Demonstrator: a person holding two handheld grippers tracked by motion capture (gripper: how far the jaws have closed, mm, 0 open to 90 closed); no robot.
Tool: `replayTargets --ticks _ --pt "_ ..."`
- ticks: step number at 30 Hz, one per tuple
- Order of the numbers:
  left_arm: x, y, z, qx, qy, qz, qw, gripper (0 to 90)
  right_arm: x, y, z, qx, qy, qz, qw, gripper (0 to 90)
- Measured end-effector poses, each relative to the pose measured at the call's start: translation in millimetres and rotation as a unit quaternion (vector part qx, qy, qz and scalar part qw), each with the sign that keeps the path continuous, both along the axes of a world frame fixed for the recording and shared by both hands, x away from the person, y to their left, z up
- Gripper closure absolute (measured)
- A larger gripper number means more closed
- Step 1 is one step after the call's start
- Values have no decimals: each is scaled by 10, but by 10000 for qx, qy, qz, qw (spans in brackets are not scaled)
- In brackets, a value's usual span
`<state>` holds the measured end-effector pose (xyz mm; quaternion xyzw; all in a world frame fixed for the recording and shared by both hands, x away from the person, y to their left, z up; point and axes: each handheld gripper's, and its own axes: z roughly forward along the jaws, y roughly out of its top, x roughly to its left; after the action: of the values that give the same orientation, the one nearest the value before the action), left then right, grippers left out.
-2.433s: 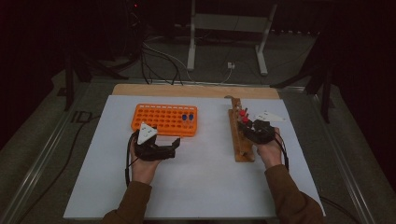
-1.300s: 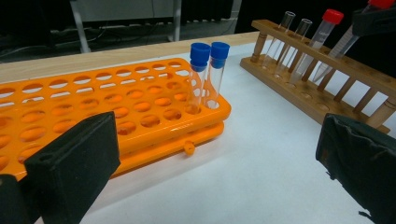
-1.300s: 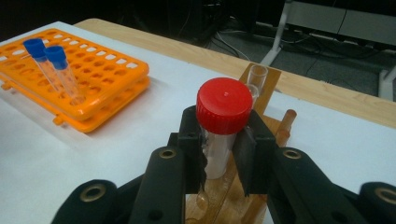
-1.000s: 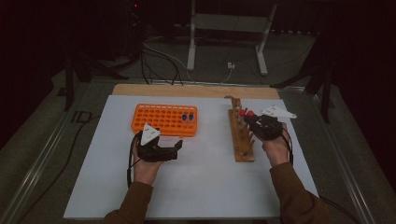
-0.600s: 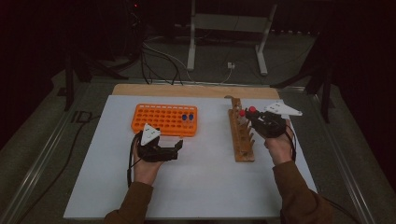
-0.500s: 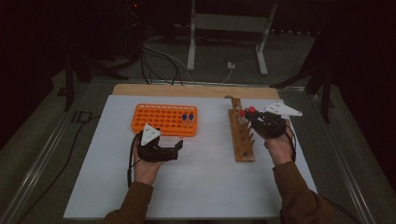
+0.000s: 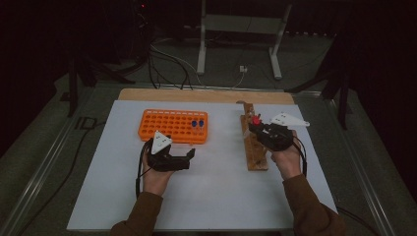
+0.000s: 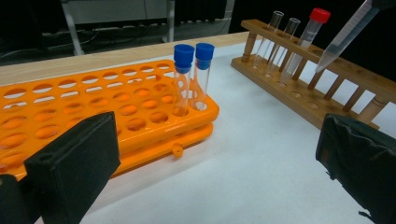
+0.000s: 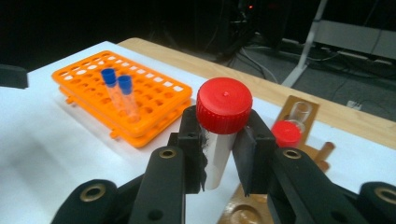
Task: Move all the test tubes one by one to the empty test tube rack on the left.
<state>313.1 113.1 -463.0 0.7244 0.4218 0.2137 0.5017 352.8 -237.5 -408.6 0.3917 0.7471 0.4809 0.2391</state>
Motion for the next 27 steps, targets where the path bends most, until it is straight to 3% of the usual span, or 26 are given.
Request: replayTargets --ticks 8,18,27 --pt "-6 -159 31 96 -77 -168 9998 4 -40 137 -59 -27 158 239 9996 744" --pt "-10 -526 69 279 -288 -501 9979 11 -91 312 -134 11 369 564 9977 743" --pt "26 -854 55 382 -264 -808 9956 43 -160 477 -156 -58 446 828 9956 742"
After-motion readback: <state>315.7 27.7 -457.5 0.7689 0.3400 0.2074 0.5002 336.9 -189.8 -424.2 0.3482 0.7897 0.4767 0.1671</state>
